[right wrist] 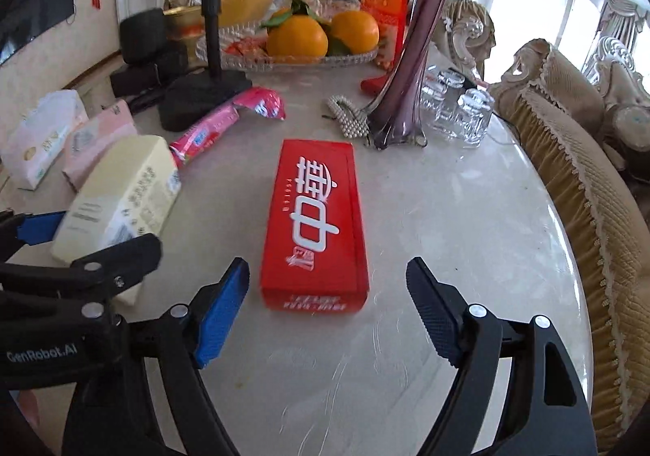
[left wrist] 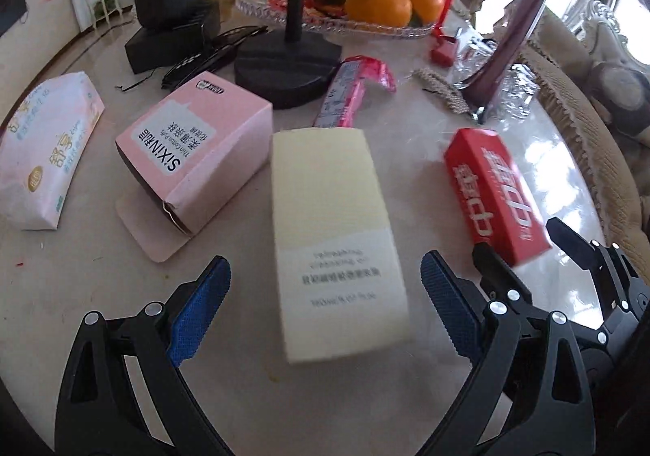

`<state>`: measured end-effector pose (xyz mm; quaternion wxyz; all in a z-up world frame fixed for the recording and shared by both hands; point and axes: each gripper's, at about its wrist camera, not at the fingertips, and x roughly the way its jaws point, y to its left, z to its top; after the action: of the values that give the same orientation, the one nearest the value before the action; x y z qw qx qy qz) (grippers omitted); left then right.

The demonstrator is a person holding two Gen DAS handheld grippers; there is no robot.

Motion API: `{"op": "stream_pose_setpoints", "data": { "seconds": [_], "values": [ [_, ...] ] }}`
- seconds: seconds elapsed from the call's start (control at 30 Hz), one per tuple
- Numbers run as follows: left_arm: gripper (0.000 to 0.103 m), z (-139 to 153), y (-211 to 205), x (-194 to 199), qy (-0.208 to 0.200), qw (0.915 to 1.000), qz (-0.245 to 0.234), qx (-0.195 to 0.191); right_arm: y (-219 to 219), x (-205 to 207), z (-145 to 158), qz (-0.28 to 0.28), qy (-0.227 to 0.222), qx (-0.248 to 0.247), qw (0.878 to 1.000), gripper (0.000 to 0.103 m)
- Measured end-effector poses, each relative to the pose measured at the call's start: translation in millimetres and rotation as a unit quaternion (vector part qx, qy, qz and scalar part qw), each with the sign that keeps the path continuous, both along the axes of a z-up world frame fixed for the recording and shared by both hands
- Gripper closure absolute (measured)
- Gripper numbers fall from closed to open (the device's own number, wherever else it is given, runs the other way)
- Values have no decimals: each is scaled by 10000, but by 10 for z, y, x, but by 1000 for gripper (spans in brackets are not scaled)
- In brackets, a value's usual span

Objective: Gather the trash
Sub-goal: 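Grasp the cream cleansing oil box with left tool while right tool grasps the red box, then carry the cream box to the wastebasket with left tool while right tool carries the red box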

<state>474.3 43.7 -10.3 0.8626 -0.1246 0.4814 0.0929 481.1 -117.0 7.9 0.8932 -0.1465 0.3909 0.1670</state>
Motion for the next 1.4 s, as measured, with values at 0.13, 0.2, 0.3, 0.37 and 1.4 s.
{"op": "stream_pose_setpoints", "data": {
  "seconds": [0.13, 0.2, 0.3, 0.37, 1.4],
  "values": [
    [29, -47, 30, 36, -26, 10000, -19, 46, 30, 93, -65, -29, 187, -29, 9998, 28],
    [56, -35, 48, 27, -55, 9999, 10, 123, 45, 86, -60, 32, 152, -51, 9999, 49],
    [56, -32, 74, 8, -69, 9999, -95, 76, 58, 29, -40, 23, 54, -57, 10000, 58],
    [56, -33, 100, -36, -97, 9999, -101, 49, 50, 9, -35, 28, 80, 30, 10000, 58],
    [56, 253, -549, -5083, -938, 9742, -1940, 672, -876, -4546, 448, 686, -187, 1156, 9907, 58]
  ]
}}
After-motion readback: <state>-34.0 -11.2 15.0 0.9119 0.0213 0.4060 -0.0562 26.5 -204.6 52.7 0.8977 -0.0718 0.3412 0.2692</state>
